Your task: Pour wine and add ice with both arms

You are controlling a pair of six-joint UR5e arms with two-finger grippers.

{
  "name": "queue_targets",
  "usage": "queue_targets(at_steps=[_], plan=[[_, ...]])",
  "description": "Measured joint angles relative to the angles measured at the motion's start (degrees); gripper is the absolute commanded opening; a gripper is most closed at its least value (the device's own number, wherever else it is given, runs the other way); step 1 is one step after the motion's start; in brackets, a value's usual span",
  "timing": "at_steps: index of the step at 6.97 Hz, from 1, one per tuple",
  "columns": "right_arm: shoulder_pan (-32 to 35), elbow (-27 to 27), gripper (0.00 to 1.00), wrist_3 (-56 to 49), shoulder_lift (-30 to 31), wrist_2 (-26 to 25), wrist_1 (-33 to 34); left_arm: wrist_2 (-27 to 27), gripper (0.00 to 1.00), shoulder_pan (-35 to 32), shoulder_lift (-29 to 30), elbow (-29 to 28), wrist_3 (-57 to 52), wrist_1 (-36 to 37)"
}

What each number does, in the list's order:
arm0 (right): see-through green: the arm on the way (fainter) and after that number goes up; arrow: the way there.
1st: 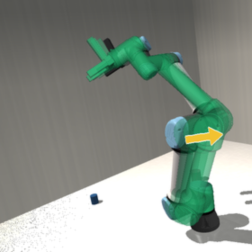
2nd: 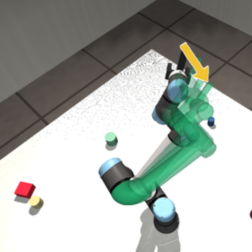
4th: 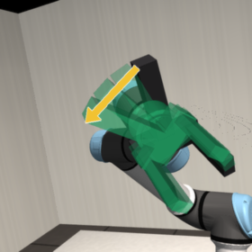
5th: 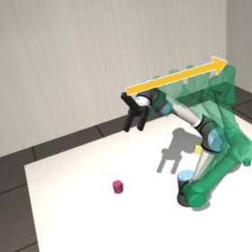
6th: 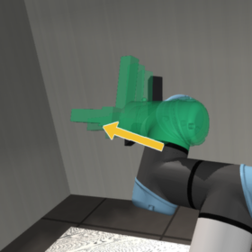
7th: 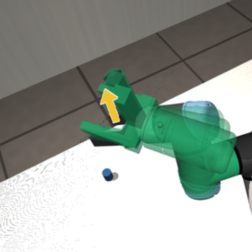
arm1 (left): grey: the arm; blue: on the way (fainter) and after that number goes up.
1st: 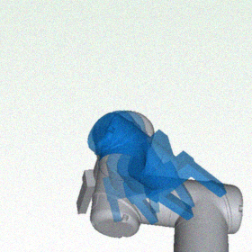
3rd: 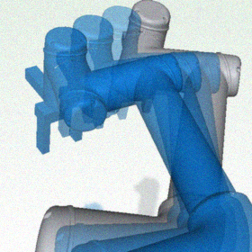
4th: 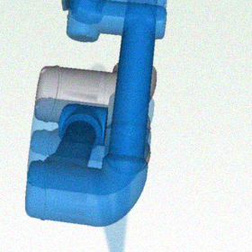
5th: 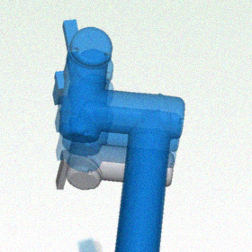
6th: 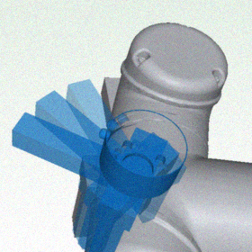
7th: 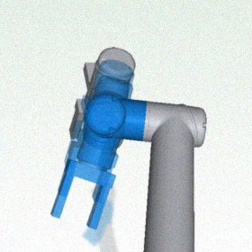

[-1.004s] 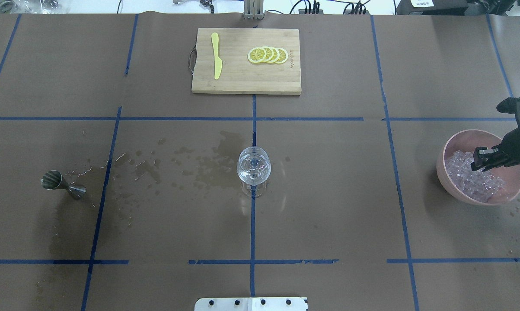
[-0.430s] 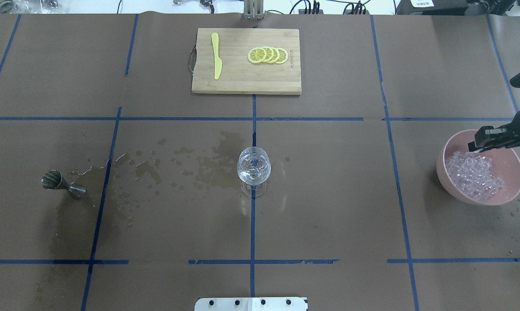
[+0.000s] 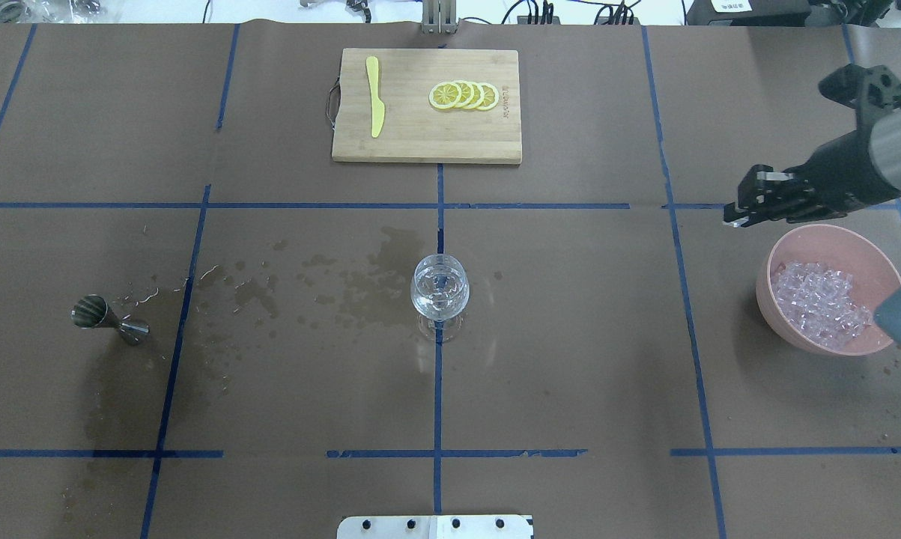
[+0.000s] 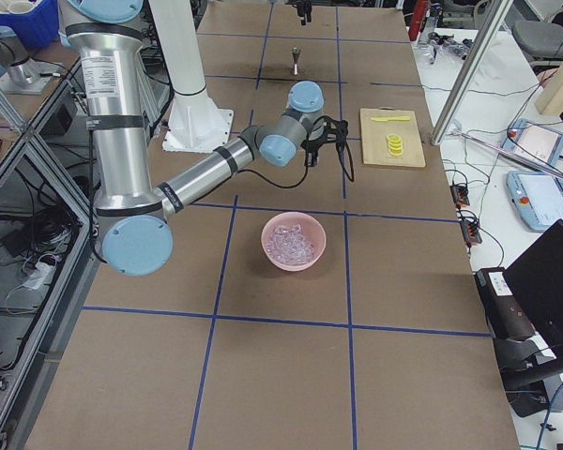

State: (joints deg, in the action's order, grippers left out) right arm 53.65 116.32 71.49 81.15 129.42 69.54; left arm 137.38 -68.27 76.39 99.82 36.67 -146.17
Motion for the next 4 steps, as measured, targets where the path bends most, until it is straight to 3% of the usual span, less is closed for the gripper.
queue_targets(at_steps=[2,4], plan=[[-8.67,0.04,0.00,11.35,-11.08,-6.15,5.94,-0.75,1.00,-2.68,0.03,-2.46,-6.54,1.15],[-17.34,-0.13,0.00,17.26,-21.44,-14.93,14.77,-6.87,1.00,-5.33,1.58,-3.87,-17.66,7.32]])
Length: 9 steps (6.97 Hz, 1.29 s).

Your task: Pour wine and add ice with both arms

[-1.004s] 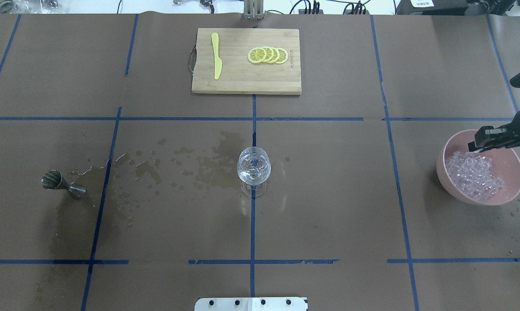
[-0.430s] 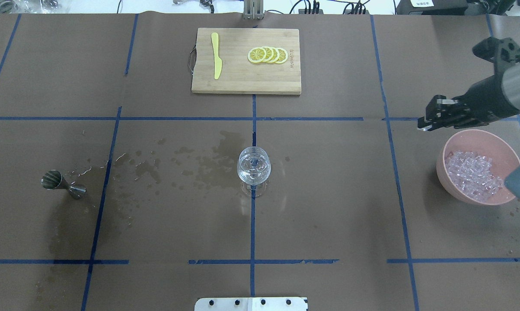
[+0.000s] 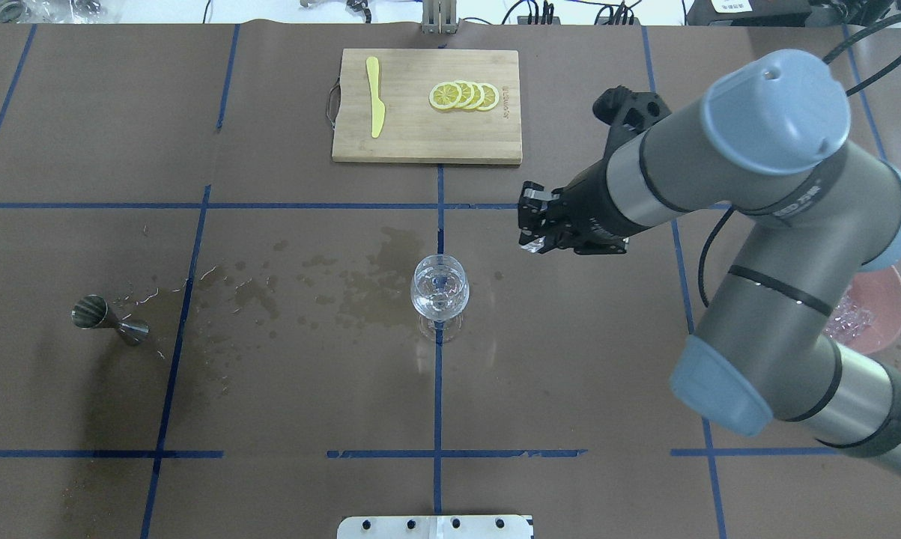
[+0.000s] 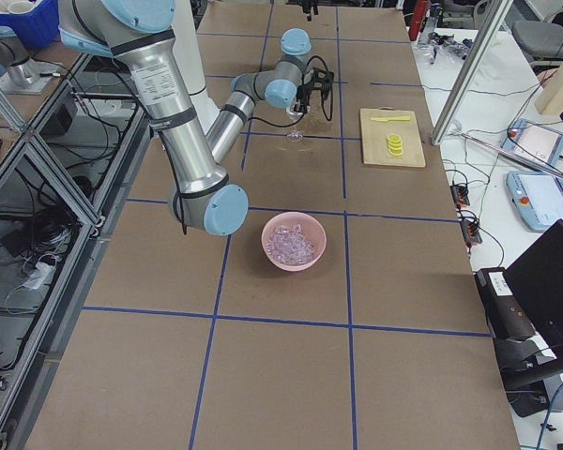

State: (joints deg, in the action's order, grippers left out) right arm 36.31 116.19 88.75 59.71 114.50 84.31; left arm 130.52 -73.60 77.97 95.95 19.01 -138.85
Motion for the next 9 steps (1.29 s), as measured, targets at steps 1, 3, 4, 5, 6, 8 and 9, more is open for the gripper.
queue_targets(at_steps=[1,3,4,5,6,8,9], plan=[[-3.57,-0.21,0.00,2.16,-3.12,-3.65,2.06,-2.83,1.00,-1.61,1.31,-0.08,-4.08,3.75],[-7.19,-0.58,0.00,4.53,-6.07,-7.61,3.52,-4.51,1.00,-4.47,3.13,0.10,-7.82,7.88],[-7.63,-0.71,0.00,4.81,-6.45,-8.01,3.68,-4.67,1.00,-5.02,3.33,0.28,-8.17,8.26],[-7.79,-0.95,0.00,4.90,-6.80,-8.16,3.73,-4.72,1.00,-5.36,3.38,0.47,-8.31,8.35],[-7.84,-1.55,0.00,4.93,-7.52,-8.21,3.75,-4.74,1.00,-5.67,3.40,0.63,-8.35,8.32],[-7.84,-3.38,0.17,4.94,-9.07,-8.23,3.75,-4.70,1.00,-5.97,3.30,1.10,-8.37,8.25],[-7.83,-3.74,0.71,4.92,-9.30,-8.24,3.75,-4.72,1.00,-6.00,3.27,1.30,-8.37,8.25]])
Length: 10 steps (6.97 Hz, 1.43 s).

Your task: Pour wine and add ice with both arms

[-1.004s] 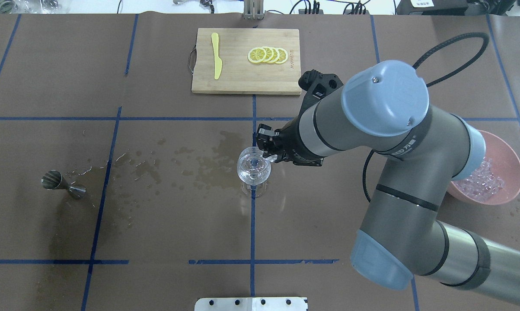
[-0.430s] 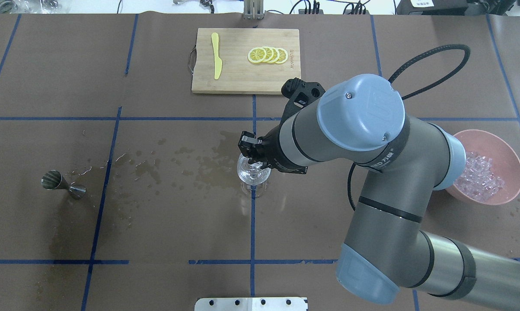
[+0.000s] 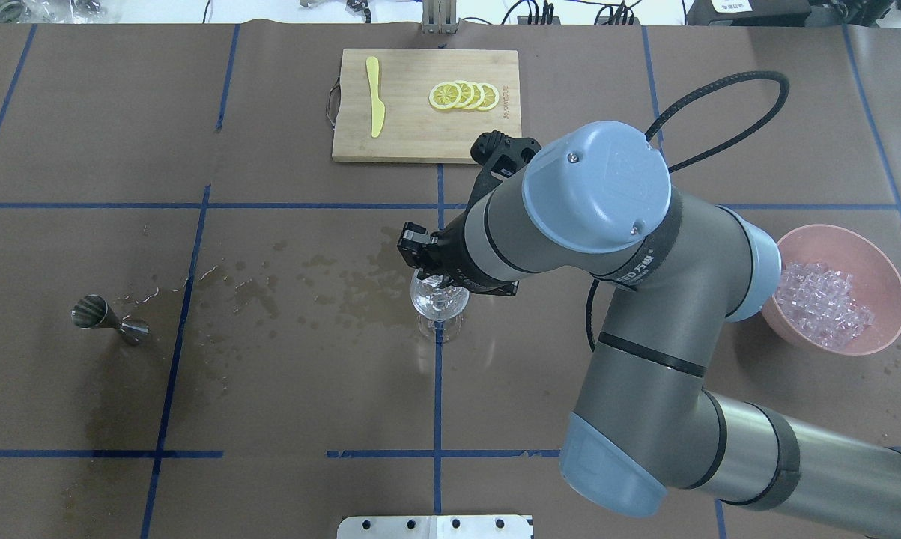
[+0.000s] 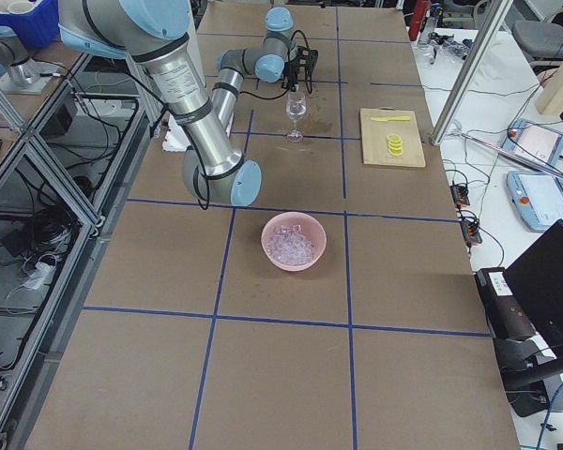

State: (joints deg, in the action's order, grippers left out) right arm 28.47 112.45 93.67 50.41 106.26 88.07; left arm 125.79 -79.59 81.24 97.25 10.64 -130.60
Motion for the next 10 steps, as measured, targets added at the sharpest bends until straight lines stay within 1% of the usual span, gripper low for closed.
queue_targets(at_steps=[1,3,5,6,7,8,10], plan=[[0.00,-0.09,0.79,-0.04,0.06,0.00,0.00,-0.02,1.00,-0.03,-0.05,0.08,0.00,-0.02],[0.01,-0.13,0.81,-0.12,0.26,0.00,0.00,-0.02,1.00,-0.03,-0.10,0.11,0.00,-0.08],[0.50,0.05,0.93,-0.37,1.09,0.18,0.00,0.09,1.00,-0.06,-0.10,0.19,0.12,0.01],[1.78,1.24,1.00,-0.71,3.38,0.82,0.00,0.34,1.00,-0.08,-0.04,0.28,0.30,0.22],[4.02,3.73,1.00,-1.60,7.22,2.27,0.00,0.63,1.00,-0.06,0.48,0.80,0.44,2.48],[7.12,6.03,1.00,-3.90,11.20,4.92,-0.02,0.75,1.00,-0.24,2.06,2.33,0.36,7.86],[15.49,8.42,1.00,-13.88,19.82,11.56,-0.10,0.79,1.00,-3.19,5.64,6.13,-3.70,20.52]])
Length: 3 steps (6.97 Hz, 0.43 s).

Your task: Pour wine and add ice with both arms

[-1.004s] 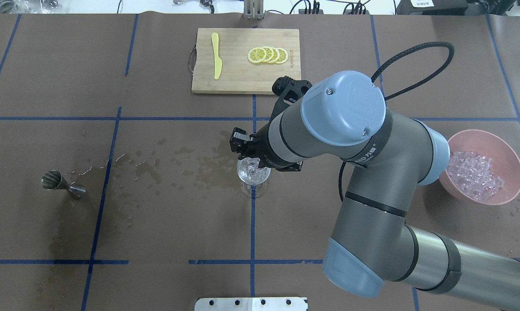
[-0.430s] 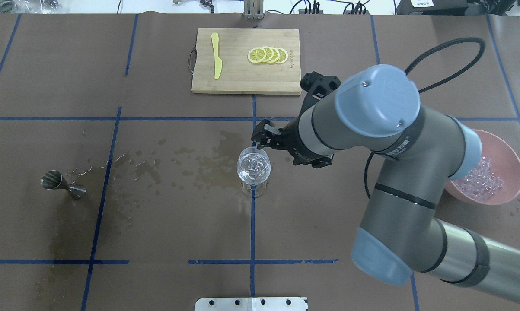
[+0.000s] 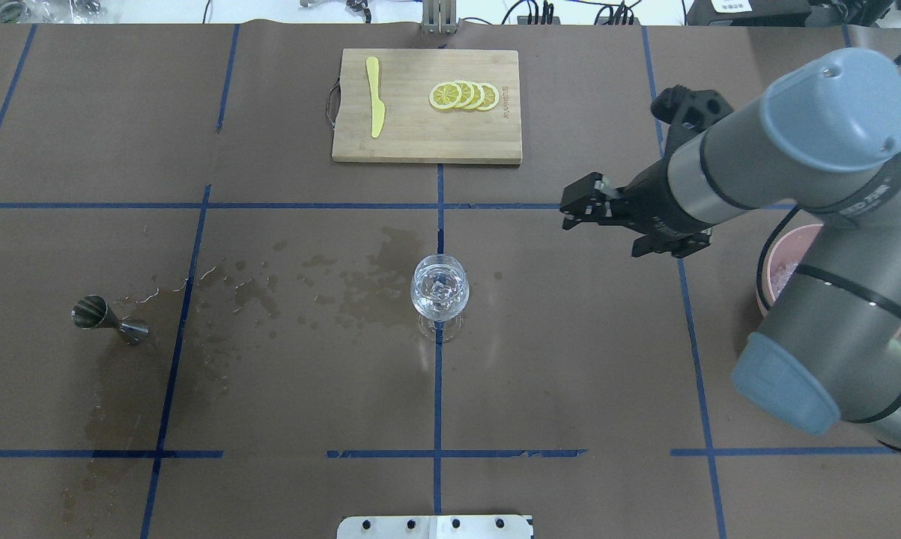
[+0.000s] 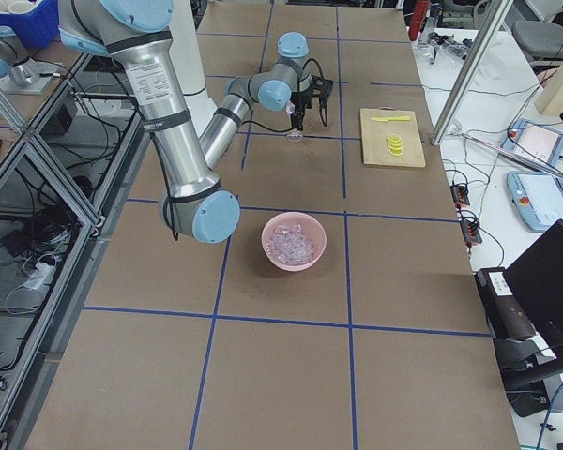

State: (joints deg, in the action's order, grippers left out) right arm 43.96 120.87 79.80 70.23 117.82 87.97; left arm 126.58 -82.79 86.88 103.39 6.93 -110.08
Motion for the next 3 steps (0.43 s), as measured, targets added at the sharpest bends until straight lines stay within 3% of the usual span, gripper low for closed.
queue_targets(at_steps=[3], plan=[[16.04,-0.57,1.00,-28.14,13.46,7.03,0.04,1.65,1.00,-8.17,9.01,-0.11,-14.13,23.31]])
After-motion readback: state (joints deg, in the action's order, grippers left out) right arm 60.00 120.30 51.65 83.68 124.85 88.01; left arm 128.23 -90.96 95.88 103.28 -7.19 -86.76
